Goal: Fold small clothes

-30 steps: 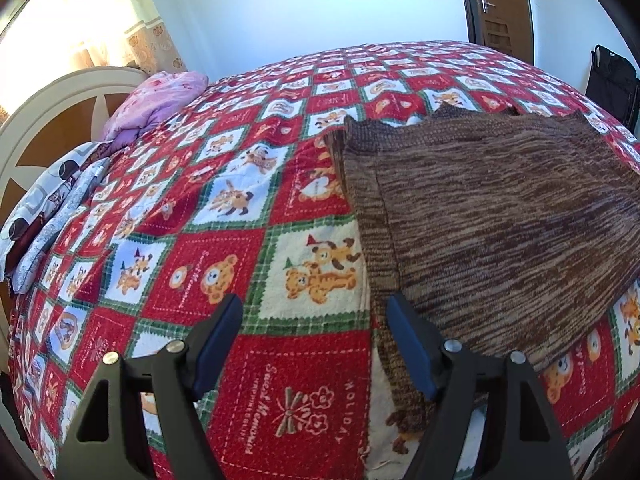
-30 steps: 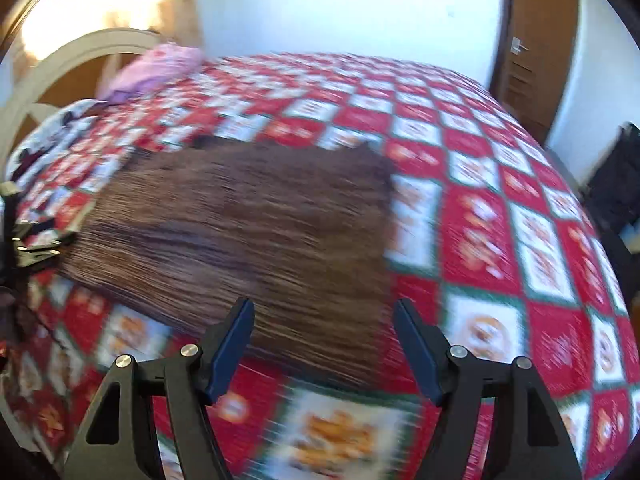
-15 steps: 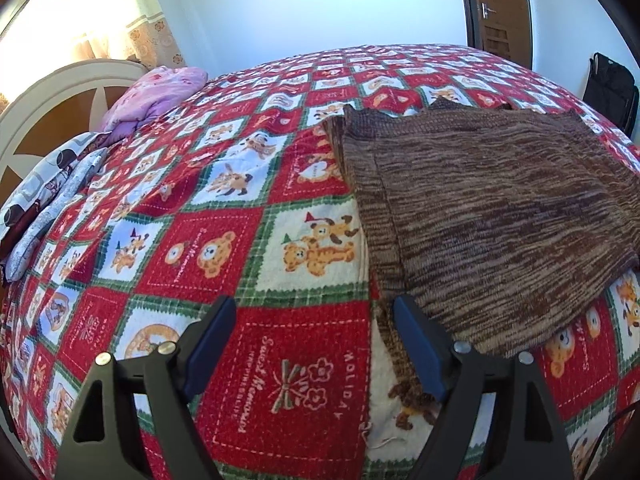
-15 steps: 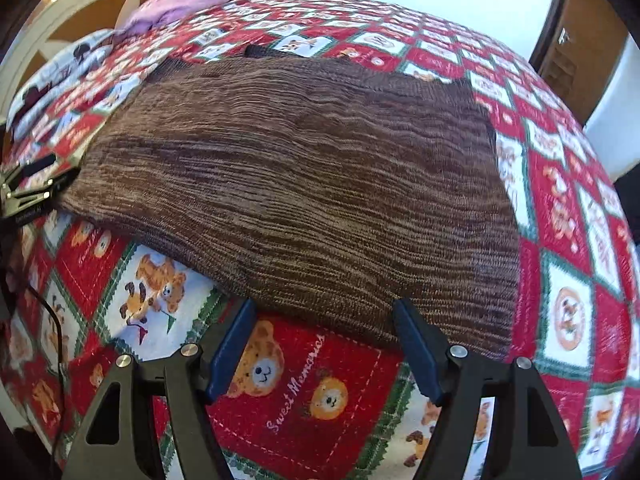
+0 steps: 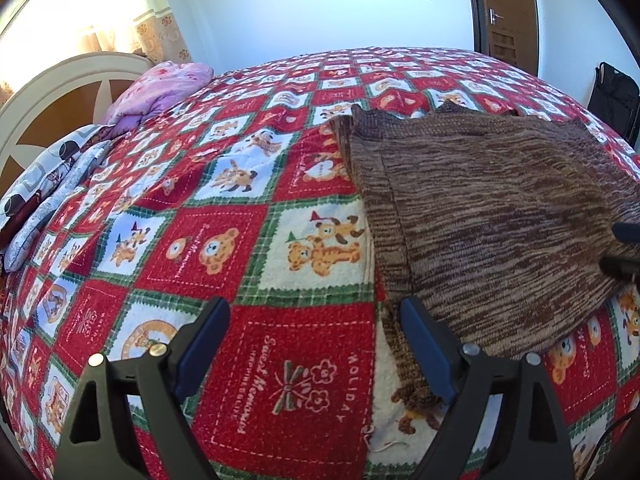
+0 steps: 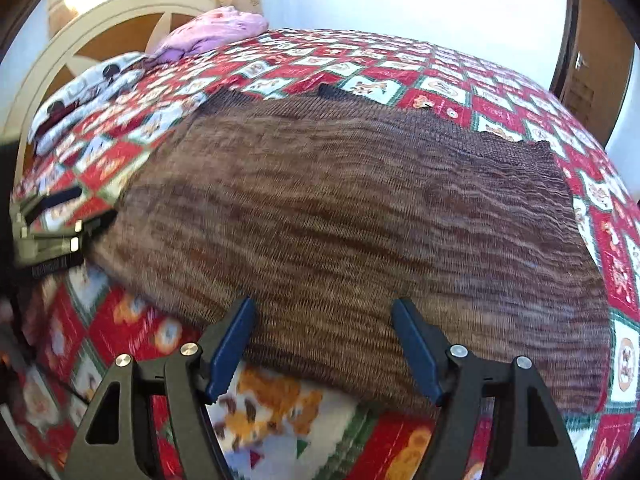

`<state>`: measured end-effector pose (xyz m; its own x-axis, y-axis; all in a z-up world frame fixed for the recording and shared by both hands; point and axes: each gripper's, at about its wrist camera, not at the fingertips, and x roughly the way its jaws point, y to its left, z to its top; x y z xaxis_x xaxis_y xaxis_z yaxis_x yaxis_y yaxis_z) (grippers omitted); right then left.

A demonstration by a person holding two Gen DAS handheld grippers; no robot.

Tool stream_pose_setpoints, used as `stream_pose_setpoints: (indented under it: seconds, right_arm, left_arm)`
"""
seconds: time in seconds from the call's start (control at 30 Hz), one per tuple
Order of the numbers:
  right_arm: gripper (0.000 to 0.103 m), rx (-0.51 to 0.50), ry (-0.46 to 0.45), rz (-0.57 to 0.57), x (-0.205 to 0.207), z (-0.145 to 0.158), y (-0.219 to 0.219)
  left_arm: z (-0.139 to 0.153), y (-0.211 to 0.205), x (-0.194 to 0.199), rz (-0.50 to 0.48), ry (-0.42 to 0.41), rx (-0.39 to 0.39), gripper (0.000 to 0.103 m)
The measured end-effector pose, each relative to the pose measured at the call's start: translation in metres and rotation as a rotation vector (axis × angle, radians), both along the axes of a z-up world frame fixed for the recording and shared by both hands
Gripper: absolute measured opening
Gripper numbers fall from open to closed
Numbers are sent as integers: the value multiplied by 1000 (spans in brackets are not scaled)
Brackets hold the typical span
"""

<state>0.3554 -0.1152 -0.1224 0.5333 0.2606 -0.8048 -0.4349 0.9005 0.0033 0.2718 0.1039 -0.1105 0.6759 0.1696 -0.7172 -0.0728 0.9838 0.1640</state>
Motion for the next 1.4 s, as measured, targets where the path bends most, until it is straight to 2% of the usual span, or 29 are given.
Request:
stream_pose_setpoints:
  seconds: [0.2,0.47,0.73,0.93,1.1,1.27,1.4]
  right_arm:
    - [72,-5,9,13,-7,0,-5]
    - [72,-69,-5,31,-19,0,-1]
    - [72,-104,-36,93,-40,10,8]
    - [72,-116,-135,206,-54,24,47]
    - [72,-155,-185,311,-56,19,90]
    - [72,-211,-226,424,-66,10,130]
    - [72,-268,-279,462,-69,2,154]
  left_arm:
    - [0,2,-1,-6,2,-27,90]
    - [4,6,-13,-25,4,-40,90]
    - [14,27,-33,-21,-4,-13,90]
    - [19,61,-35,27,-11,-11,90]
    - [21,87,-32,75,-4,-71,90]
    - [28,95,-34,71,-27,-91,90]
    - [33,99,-31,54,-42,-132,90]
